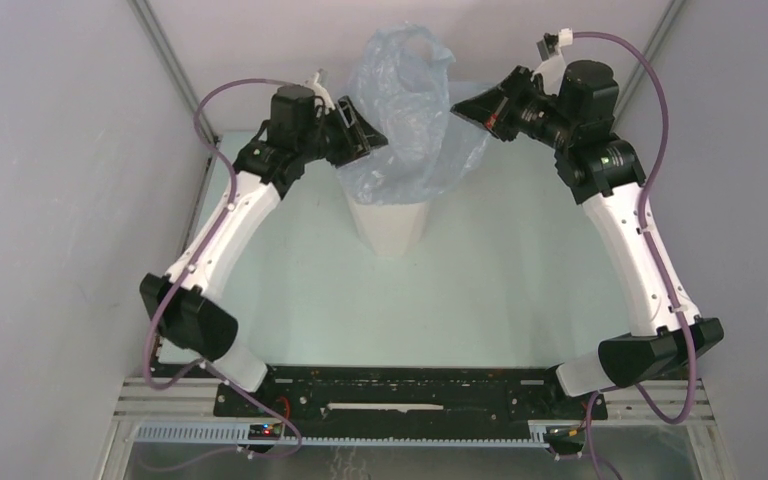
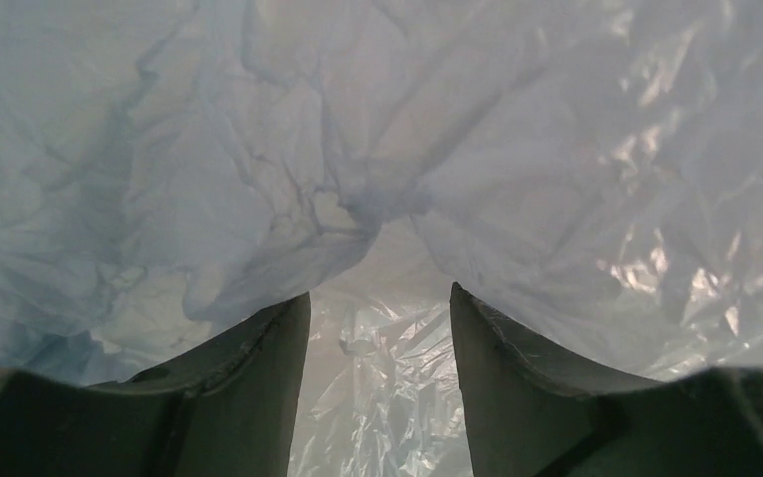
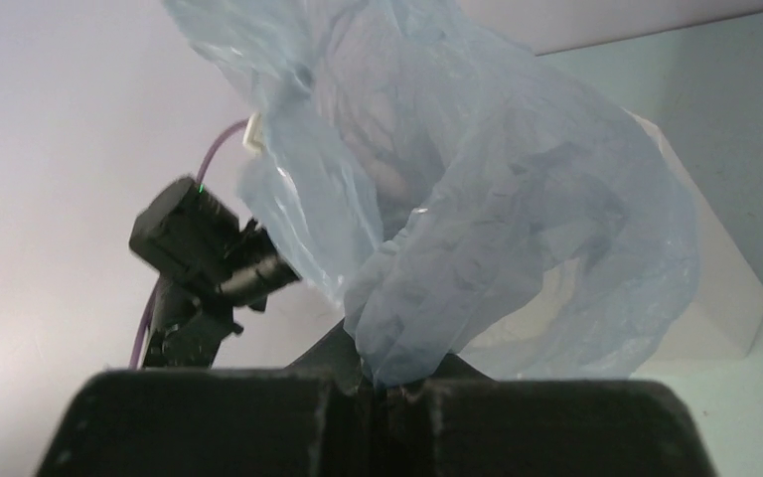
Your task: Put the trash bags into the trash bin
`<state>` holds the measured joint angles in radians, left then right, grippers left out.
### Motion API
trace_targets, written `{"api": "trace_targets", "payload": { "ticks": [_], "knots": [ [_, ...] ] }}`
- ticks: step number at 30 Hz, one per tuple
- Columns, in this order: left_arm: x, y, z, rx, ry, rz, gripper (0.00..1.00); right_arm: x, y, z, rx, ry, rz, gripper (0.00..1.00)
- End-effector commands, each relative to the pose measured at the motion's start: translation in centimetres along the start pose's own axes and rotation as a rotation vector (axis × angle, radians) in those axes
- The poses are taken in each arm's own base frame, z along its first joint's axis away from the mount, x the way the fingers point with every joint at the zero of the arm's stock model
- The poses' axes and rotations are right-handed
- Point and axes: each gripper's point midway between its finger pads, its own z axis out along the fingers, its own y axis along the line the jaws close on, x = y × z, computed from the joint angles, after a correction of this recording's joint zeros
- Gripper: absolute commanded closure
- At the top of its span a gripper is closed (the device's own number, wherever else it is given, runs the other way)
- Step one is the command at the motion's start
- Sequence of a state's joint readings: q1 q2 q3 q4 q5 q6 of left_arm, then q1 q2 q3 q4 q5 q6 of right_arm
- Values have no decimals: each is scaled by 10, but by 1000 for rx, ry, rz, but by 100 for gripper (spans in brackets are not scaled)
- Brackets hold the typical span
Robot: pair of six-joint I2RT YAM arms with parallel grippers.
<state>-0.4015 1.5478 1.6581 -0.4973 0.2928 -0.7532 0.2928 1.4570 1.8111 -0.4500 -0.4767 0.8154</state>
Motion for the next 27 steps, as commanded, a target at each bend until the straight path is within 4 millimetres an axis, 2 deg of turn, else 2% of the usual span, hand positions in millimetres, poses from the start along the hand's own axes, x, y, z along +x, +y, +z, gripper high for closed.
{"api": "trace_targets", "payload": {
  "ticks": [1,2,5,8,12,16,19,24,27],
  "knots": [
    [-23,22,24,-94,-1,104,41,4,11,-3,-33,-2,-78,100],
    [-17,33,36,-128,31,114,42,7,8,1,-23,10,-84,100],
    [2,49,44,-188,102,140,46,16,-4,6,12,42,-99,100],
    [26,55,37,-215,145,177,46,23,-15,8,43,75,-104,100],
    [58,60,27,-218,207,142,46,33,-22,12,53,124,-103,100],
    [90,45,24,-174,300,101,46,33,-25,9,80,129,-114,100],
    [109,22,20,-114,348,83,46,29,-24,3,99,126,-104,100],
    [124,-29,9,34,399,-37,45,29,-17,-4,88,138,-89,100],
    [112,-46,3,86,341,-83,43,32,-15,-3,74,157,-92,100]
  ]
}}
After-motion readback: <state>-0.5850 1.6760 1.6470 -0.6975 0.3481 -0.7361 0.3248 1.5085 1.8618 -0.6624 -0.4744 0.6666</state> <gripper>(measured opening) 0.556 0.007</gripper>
